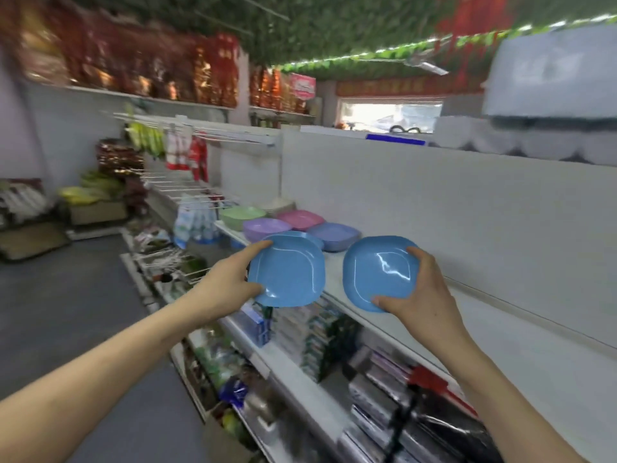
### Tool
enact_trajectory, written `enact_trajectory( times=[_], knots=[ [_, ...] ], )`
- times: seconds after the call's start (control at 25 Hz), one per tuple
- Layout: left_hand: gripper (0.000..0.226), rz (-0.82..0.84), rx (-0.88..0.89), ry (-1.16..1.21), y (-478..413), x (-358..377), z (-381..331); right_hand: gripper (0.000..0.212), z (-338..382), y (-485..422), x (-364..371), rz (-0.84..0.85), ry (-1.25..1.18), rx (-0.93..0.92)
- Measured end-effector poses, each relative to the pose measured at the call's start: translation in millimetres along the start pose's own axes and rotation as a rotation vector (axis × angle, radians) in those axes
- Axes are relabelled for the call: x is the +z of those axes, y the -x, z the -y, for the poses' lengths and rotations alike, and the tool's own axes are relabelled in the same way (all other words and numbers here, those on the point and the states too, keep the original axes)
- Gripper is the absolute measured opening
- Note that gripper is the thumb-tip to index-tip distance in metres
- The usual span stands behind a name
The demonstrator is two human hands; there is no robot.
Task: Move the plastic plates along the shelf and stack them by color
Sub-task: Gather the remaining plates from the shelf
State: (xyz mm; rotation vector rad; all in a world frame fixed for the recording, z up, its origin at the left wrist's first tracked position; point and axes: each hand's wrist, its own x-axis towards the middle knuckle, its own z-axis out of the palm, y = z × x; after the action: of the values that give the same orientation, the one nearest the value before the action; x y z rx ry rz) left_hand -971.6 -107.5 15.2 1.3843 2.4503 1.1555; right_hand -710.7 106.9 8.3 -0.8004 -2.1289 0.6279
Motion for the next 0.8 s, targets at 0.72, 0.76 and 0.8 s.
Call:
enact_trajectory(
  times=[0.72,0.76,0.8],
  knots=[
    [0.08,0.07,0.136,-0.028,-253,-74,129,0.099,37,-166,193,-0.085,0.042,0.148],
    [0.081,0.101,0.155,-0.023,-265,-69,134,0.099,39,-167,196,-0.088,0.06,0.173],
    [0.081,0.123,0.17,-0.011,-279,-65,138,0.1,40,-167,199,-0.092,0.08,0.193]
  ],
)
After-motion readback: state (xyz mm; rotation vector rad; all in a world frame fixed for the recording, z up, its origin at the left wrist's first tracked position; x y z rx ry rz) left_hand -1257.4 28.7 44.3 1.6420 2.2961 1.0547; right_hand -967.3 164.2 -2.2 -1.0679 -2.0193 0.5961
